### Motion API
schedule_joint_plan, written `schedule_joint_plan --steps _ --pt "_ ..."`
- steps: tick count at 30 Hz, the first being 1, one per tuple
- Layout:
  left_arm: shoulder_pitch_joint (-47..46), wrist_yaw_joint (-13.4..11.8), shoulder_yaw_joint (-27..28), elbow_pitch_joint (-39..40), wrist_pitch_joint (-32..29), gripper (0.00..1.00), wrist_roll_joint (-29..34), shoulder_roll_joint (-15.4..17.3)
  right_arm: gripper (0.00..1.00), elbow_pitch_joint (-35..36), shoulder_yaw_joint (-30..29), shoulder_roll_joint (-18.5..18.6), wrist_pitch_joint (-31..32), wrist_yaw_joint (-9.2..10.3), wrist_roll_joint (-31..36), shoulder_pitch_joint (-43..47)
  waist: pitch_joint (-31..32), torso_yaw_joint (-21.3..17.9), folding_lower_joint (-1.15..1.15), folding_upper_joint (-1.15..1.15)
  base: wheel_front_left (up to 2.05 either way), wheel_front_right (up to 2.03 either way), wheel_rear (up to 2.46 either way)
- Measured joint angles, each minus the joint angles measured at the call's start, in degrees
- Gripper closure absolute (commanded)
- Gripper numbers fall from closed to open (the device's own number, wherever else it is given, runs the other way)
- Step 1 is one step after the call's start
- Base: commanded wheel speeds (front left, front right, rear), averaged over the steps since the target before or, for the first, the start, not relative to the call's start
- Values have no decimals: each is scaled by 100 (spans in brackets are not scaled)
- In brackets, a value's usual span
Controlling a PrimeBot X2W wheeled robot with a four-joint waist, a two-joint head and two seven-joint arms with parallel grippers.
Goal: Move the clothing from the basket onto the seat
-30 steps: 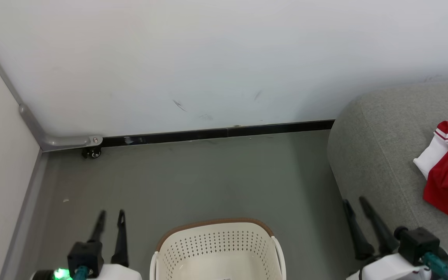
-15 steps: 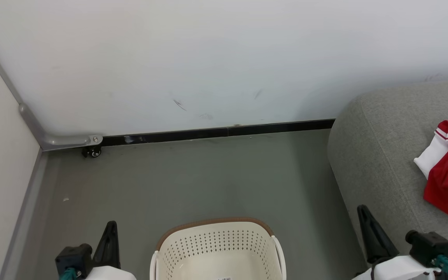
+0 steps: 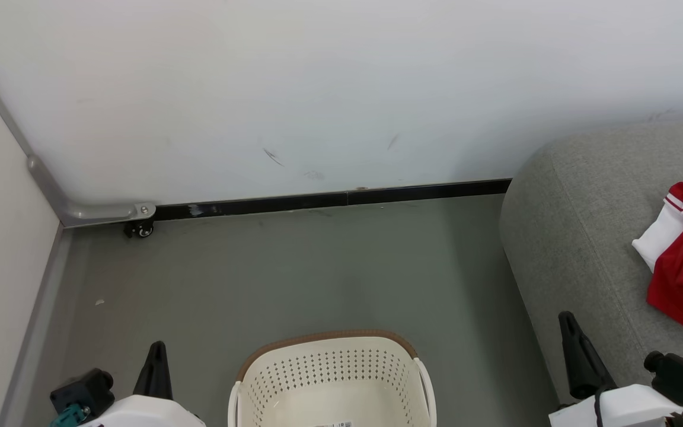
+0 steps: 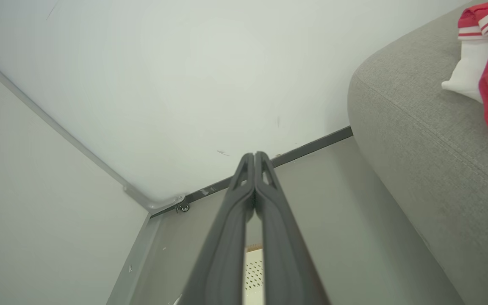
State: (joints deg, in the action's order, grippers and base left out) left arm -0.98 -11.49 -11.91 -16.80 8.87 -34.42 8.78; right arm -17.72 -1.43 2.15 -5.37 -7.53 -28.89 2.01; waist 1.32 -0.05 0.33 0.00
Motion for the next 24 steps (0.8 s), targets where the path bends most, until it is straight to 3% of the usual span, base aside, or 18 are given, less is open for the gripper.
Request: schedule_joint_plan --steps 13,20,24 --pt "0 305 287 62 -269 100 -978 -109 100 70 -121 0 196 0 -1080 -105 41 -2 61 0 0 0 0" --pt "-1 476 442 88 -397 100 -1545 -172 100 82 -180 0 313 4 -1667 -112 50 -2 67 0 0 0 0" --pt "-2 578 532 93 -493 100 -1857 -205 100 88 -210 0 396 4 -1993 -117 45 -2 57 0 0 0 0"
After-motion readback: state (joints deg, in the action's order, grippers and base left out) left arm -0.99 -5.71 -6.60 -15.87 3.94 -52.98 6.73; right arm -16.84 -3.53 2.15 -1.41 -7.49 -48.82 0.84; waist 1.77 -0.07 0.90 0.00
